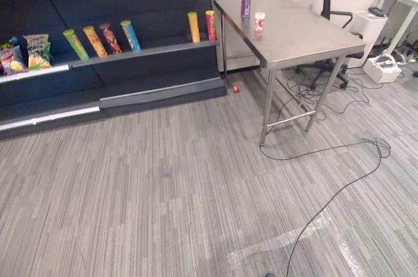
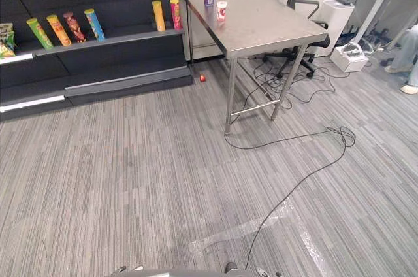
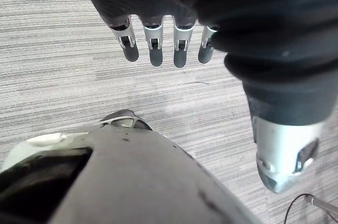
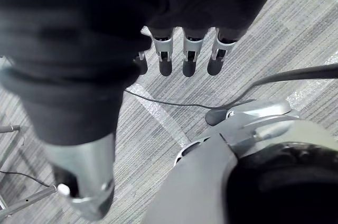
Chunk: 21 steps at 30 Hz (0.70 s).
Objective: Put the gum and the chips on the shelf.
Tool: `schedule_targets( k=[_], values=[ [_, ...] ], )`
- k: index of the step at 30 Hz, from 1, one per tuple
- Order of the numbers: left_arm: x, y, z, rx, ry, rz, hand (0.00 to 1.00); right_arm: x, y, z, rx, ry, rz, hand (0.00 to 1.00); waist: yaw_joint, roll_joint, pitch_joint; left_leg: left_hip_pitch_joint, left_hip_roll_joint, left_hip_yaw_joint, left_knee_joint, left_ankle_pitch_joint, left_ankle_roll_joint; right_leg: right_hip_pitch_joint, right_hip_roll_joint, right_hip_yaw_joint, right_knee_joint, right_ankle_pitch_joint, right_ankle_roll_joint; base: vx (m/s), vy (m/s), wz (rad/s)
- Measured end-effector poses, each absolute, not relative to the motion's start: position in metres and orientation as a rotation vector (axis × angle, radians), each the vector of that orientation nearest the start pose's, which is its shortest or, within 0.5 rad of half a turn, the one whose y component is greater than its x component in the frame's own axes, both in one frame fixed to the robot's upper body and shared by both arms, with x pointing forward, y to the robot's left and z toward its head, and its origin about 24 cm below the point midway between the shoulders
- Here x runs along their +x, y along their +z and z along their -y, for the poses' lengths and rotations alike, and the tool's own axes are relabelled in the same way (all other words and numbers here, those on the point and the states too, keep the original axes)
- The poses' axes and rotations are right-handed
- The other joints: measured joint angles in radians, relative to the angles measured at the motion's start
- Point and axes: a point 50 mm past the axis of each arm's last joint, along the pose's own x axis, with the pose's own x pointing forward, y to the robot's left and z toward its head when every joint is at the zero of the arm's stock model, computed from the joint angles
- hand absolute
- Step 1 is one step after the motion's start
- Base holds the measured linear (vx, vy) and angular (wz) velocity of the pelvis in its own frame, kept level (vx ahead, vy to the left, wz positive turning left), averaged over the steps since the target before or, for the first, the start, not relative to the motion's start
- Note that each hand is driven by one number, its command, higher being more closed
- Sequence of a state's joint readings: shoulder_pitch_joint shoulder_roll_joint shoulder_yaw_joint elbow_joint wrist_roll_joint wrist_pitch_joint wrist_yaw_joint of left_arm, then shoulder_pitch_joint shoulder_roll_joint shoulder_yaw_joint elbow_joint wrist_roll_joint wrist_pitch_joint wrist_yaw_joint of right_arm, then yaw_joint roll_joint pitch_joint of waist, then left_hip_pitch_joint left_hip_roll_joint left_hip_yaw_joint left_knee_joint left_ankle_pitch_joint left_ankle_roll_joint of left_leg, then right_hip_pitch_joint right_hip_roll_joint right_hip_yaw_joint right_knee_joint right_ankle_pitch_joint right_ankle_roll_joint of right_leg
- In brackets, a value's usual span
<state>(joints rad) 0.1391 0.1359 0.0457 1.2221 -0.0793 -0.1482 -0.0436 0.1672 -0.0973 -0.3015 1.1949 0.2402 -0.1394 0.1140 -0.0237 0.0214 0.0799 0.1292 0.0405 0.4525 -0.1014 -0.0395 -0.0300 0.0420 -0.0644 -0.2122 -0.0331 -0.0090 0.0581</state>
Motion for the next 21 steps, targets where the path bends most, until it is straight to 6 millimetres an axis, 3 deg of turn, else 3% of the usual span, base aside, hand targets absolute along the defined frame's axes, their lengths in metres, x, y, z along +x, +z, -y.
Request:
schedule_targets(
  k=[7,21],
  values=[
    [0.047,-0.17,-0.209,-0.021,0.175,-1.189,0.0,0.048,-0.168,0.219,0.322,-0.434,-1.09,0.0,-0.002,0.005,0.024,0.031,0.005,0.01,0.0,-0.001,-0.015,0.03,0.003,-0.001,-0.002,0.0,0.001,0.01,-0.02,-0.02],
    [0.049,-0.17,-0.208,-0.023,0.171,-1.186,0.0,0.048,-0.167,0.22,0.329,-0.432,-1.086,0.0,-0.001,-0.004,0.04,0.017,0.013,0.032,-0.001,-0.006,-0.017,0.029,0.011,-0.005,-0.029,0.0,0.013,-0.08,-0.021,0.0]
  ],
)
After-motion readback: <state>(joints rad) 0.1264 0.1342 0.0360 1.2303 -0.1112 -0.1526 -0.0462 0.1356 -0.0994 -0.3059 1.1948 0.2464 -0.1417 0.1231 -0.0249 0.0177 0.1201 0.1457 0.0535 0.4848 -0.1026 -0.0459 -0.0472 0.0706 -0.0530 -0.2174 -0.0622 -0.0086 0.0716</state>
